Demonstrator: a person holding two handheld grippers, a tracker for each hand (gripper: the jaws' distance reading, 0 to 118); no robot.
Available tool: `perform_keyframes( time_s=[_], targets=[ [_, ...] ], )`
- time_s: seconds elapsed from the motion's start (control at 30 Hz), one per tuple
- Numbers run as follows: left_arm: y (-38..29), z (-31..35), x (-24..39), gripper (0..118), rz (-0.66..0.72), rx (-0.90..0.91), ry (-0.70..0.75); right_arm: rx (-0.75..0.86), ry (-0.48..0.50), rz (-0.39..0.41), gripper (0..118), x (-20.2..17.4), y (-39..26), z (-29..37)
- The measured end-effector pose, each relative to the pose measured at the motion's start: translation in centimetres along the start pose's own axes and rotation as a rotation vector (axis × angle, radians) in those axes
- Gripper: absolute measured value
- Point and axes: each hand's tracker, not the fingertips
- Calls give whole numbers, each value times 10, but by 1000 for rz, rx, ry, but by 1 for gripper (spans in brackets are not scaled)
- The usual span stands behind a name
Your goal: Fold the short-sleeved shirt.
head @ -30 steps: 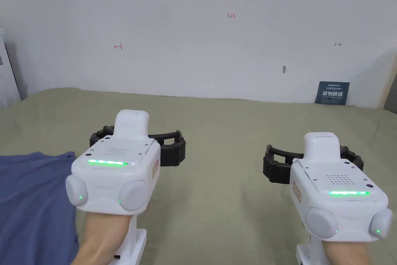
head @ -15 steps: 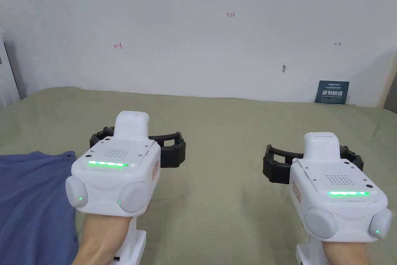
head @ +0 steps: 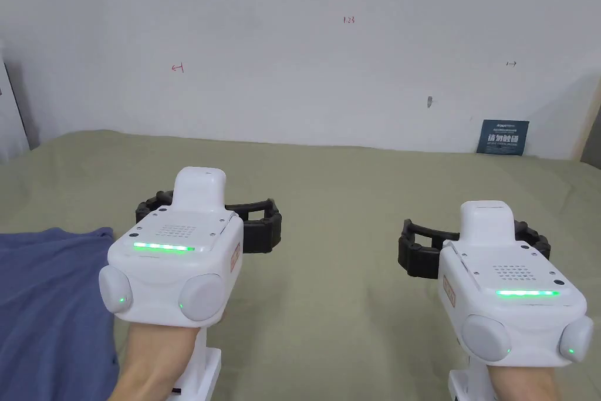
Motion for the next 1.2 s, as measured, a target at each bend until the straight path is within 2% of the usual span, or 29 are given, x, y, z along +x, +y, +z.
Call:
perform_keyframes(
  time_s=[1.2],
  targets=[
    [-3,-1,-1,118,-1,-7,-4,-3,3,7,118,-3,-3,-2]
  ],
)
